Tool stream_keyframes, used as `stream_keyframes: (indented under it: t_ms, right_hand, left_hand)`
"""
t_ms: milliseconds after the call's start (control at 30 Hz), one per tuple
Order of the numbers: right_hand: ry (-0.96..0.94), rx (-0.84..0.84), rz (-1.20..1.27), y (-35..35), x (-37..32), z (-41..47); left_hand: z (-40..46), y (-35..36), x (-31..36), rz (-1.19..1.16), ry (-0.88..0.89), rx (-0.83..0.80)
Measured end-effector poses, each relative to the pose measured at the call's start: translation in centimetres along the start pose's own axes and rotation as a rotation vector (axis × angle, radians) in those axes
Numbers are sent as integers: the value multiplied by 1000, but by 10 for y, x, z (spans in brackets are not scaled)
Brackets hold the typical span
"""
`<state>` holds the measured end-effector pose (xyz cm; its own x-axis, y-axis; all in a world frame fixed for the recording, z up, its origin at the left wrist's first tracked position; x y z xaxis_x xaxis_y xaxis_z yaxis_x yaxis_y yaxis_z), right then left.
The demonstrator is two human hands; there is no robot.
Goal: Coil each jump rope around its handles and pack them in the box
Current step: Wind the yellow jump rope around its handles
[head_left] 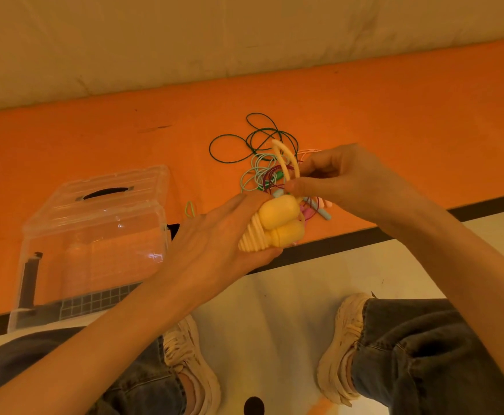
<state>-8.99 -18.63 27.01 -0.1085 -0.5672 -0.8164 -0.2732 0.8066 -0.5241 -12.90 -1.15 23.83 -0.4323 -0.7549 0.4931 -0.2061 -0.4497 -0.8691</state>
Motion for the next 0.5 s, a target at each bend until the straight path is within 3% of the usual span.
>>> stream_keyframes:
  t_ms: [167,367,500]
  right_hand:
    - [-44,62,-46,2,1,2]
    - [-112,369,90,-5,-4,2]
    - [-88,402,246,-12,-1,3]
  left_hand:
    - [1,1,1,55,18,0]
    - [1,5,0,-285,-119,-48]
    - [2,9,-1,-408,-185,-66]
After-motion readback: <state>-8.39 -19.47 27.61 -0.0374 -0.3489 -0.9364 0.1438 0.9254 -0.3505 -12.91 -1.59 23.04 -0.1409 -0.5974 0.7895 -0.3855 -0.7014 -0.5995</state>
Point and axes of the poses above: each hand's wrist, its own z-axis towards the middle knuckle, its own y-axis out of the palm, x = y × z, the point moved 4 cm from there along z, towards the middle knuckle
